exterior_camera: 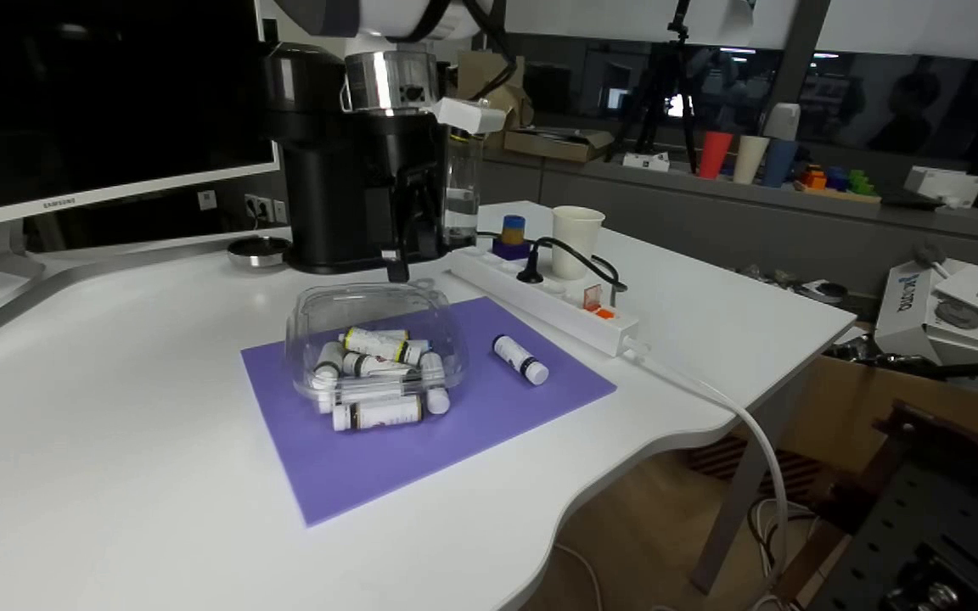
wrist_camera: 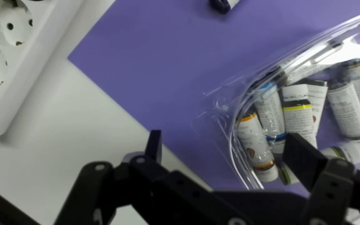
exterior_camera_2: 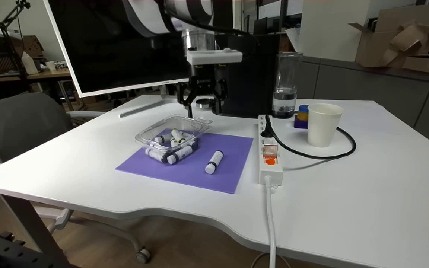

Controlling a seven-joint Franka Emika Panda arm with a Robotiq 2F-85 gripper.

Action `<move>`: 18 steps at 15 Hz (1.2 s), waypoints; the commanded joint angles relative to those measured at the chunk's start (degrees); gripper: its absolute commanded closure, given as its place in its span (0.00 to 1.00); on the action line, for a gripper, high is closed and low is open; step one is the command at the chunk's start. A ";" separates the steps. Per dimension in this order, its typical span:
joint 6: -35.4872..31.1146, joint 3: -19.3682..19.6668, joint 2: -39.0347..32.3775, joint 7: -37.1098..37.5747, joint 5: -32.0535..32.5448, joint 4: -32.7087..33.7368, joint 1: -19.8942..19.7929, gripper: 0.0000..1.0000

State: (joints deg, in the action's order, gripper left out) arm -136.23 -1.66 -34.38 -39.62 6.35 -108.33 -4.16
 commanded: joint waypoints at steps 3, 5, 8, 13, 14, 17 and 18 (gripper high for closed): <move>-0.12 -0.65 -0.87 1.48 1.74 0.10 -0.62 0.00; 0.77 -1.64 -1.19 -0.03 1.00 0.25 -1.08 0.00; 2.88 -3.53 -1.87 -2.46 -0.70 0.69 -2.13 0.00; 6.60 -5.31 -2.27 -5.89 -3.17 1.43 -3.52 0.00; 7.46 -5.72 -2.09 -7.08 -4.09 1.55 -3.95 0.00; 10.28 -6.91 -1.49 -10.92 -7.21 2.08 -5.38 0.00; 11.17 -7.18 -1.12 -12.12 -8.25 2.22 -5.73 0.00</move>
State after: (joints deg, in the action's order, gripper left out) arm -128.82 -7.15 -36.44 -48.26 0.99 -107.24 -8.02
